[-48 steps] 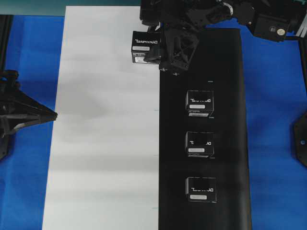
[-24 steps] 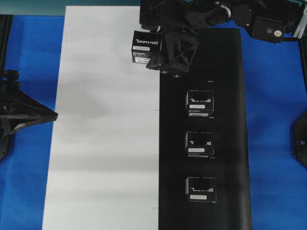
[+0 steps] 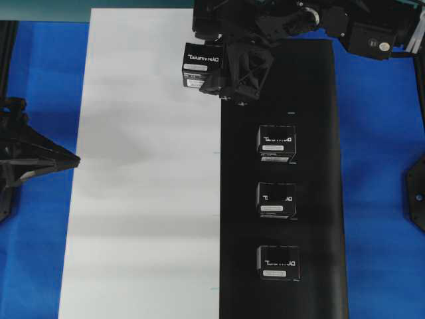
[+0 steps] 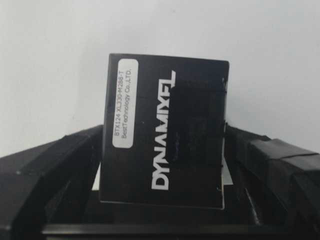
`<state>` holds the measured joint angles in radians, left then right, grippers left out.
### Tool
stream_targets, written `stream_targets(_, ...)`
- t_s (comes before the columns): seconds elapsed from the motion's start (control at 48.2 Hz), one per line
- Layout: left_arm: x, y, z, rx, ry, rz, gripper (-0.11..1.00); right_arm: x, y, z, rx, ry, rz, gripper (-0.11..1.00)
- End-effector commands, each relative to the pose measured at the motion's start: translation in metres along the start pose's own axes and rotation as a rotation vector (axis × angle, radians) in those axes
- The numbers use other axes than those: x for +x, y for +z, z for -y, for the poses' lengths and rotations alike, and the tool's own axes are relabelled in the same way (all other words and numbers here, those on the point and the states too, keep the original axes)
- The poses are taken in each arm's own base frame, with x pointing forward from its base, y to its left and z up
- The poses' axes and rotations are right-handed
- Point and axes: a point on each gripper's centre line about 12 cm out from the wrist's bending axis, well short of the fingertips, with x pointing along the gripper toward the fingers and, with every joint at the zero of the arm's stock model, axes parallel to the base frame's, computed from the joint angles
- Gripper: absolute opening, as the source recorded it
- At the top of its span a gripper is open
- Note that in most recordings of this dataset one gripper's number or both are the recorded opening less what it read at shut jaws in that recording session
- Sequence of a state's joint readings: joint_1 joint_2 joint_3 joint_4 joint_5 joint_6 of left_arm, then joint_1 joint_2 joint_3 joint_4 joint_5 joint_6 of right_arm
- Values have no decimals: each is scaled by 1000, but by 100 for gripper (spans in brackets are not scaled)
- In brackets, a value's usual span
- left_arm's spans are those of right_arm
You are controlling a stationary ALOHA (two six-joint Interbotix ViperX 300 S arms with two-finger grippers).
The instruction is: Place the box from the black base onto the white base.
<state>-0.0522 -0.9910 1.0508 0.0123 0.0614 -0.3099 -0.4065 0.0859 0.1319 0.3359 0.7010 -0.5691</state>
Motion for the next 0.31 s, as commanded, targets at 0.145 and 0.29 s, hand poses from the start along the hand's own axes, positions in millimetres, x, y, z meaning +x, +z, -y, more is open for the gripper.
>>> stream_targets(0.145,1,8,3,-13,-8,17,0,-27,13,0,-11,-24,63,97)
stream_targets(0.29,1,5,2,-18,-4,8,0,-47,16,-4,-16,-29,89,97)
